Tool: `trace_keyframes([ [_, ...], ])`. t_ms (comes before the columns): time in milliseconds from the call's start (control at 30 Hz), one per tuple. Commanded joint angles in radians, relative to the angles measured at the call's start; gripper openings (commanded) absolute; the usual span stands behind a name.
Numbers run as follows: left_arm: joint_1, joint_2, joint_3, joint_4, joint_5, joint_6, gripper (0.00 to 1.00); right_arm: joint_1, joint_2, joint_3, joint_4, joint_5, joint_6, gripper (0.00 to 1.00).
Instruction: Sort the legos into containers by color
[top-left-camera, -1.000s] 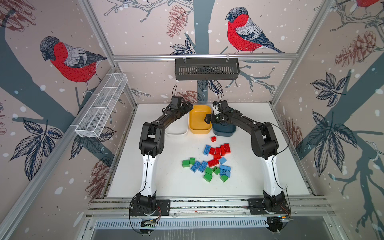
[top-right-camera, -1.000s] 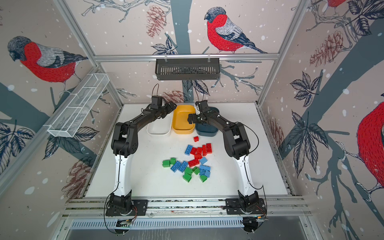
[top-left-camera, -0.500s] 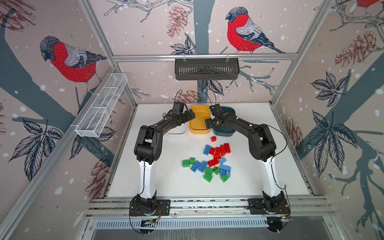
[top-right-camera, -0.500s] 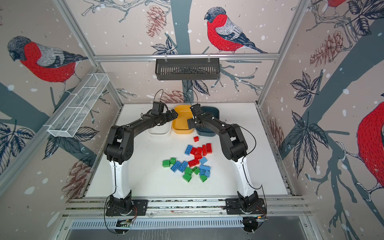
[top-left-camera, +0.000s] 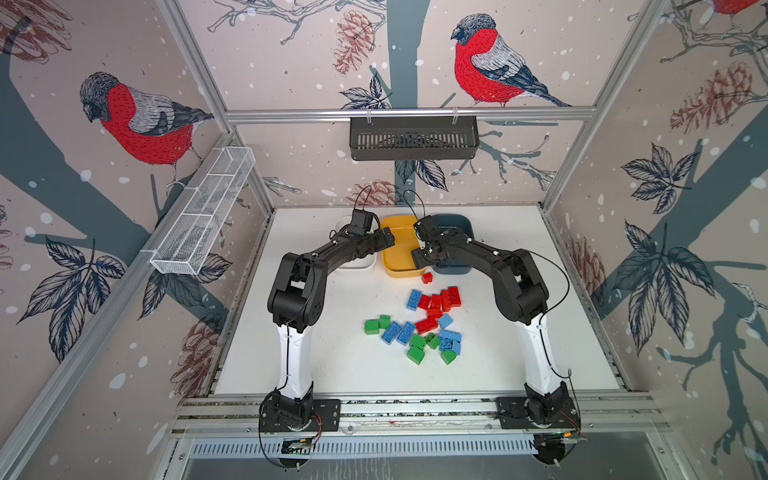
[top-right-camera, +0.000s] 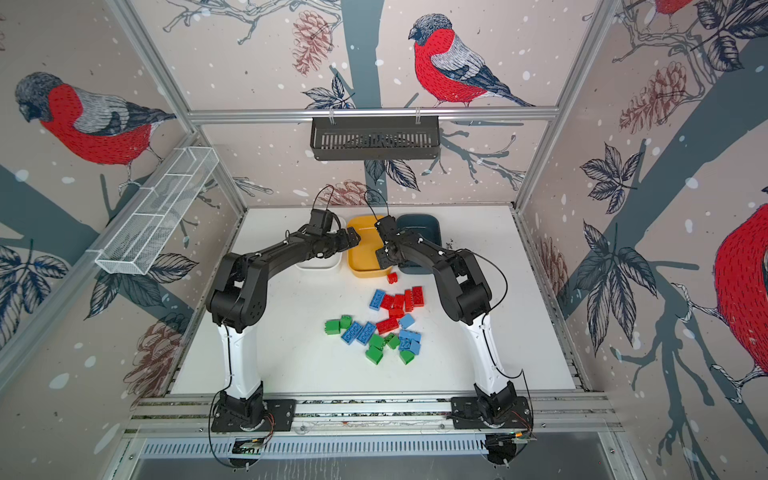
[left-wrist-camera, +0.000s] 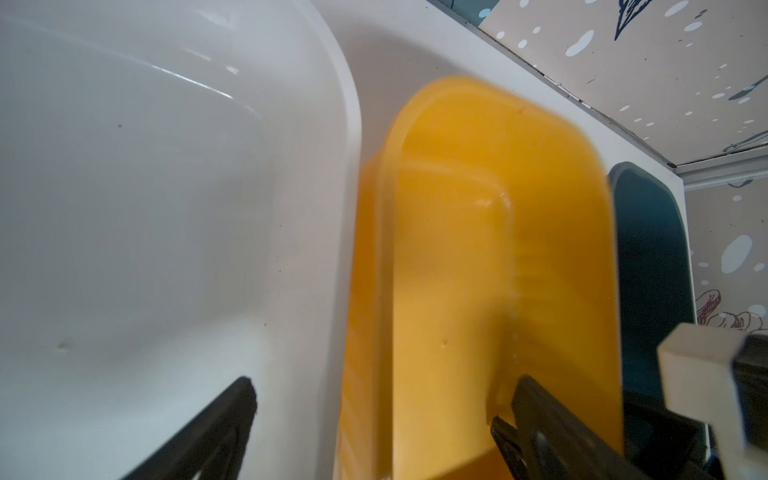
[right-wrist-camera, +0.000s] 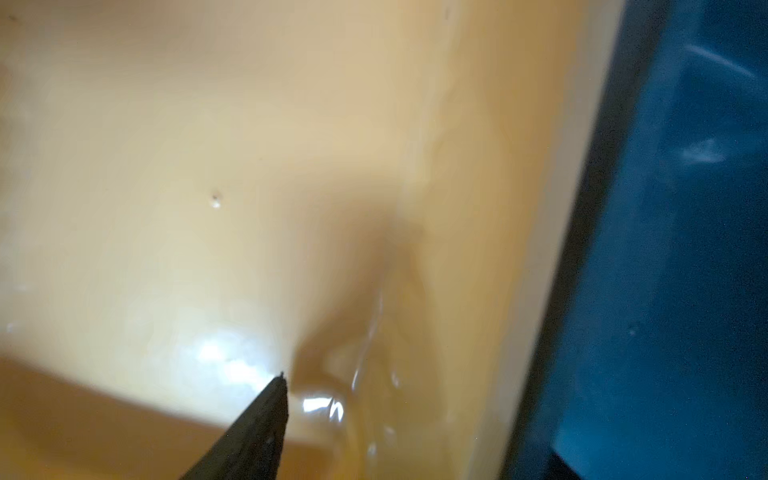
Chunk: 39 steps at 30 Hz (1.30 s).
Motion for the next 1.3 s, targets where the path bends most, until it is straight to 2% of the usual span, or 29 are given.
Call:
trace_keyframes([
  [0,-0.008,-0.004,0.008,0.007,0.031,-0.008,0.97,-0.002,-0.019,-0.01,-0.029,0.019,-0.026,0.68],
  [167,-0.028,0.003,0.023,0.018,0.082,-0.04,0.96,-0.002,-0.042,-0.019,0.002,-0.026,0.003,0.71],
  [333,-0.038,-0.001,0.023,0.02,0.051,-0.074,0.97,-0.002,-0.047,-0.017,0.063,-0.115,0.058,0.73],
  [467,-0.038,-0.001,0.033,0.0,0.032,-0.068,0.97,-0.002,-0.064,-0.02,0.076,-0.127,0.063,0.74],
  [567,-0.038,-0.01,0.039,-0.018,0.011,-0.053,0.97,-0.006,-0.115,-0.06,0.087,-0.101,0.073,0.79],
  [767,-0.038,-0.078,0.002,0.001,0.021,-0.022,0.97,0.001,-0.358,-0.325,0.204,-0.087,0.09,0.87],
  [1000,-0.037,-0.173,-0.069,0.039,0.032,0.001,0.97,0.043,-0.62,-0.71,0.48,-0.066,0.13,0.9],
  [1100,-0.035,-0.207,-0.102,0.058,0.027,0.003,0.97,0.056,-0.65,-0.802,0.547,-0.085,0.153,0.89],
  [1267,-0.023,-0.261,-0.174,0.115,0.012,-0.005,0.97,0.072,-0.58,-0.824,0.55,-0.083,0.149,0.82],
])
